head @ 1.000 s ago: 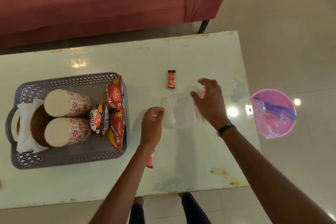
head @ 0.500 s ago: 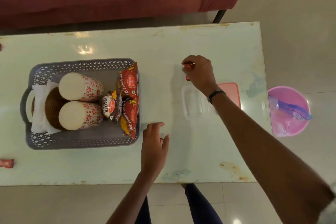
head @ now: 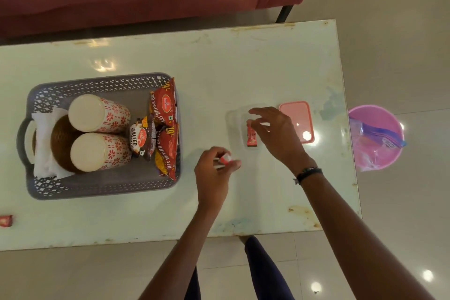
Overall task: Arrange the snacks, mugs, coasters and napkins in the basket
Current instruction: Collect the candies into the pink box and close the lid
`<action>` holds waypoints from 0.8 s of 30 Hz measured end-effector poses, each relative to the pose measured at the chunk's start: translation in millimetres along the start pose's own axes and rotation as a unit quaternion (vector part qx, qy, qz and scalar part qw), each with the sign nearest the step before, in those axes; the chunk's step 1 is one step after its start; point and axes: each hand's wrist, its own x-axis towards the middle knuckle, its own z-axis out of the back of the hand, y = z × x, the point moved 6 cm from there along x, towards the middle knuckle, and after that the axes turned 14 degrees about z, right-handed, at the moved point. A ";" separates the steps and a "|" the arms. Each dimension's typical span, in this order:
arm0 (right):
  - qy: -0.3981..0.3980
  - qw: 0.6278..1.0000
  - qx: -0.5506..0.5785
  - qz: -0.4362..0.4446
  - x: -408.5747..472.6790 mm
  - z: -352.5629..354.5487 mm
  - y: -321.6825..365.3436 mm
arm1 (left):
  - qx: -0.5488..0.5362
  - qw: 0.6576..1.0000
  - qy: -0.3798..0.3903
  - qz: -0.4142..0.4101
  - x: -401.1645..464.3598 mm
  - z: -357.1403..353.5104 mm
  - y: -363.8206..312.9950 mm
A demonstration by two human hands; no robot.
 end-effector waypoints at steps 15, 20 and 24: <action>-0.098 0.995 0.003 -0.022 -28.0 8.3 38.6 | 0.044 0.995 0.019 -0.084 8.1 6.9 -47.5; -0.069 0.997 0.020 0.034 -8.4 -41.7 95.1 | -0.026 0.993 -0.010 -0.116 5.6 78.7 -51.6; -0.029 0.995 0.030 0.089 7.2 -105.4 149.7 | -0.061 0.987 -0.084 -0.121 9.6 164.1 -35.1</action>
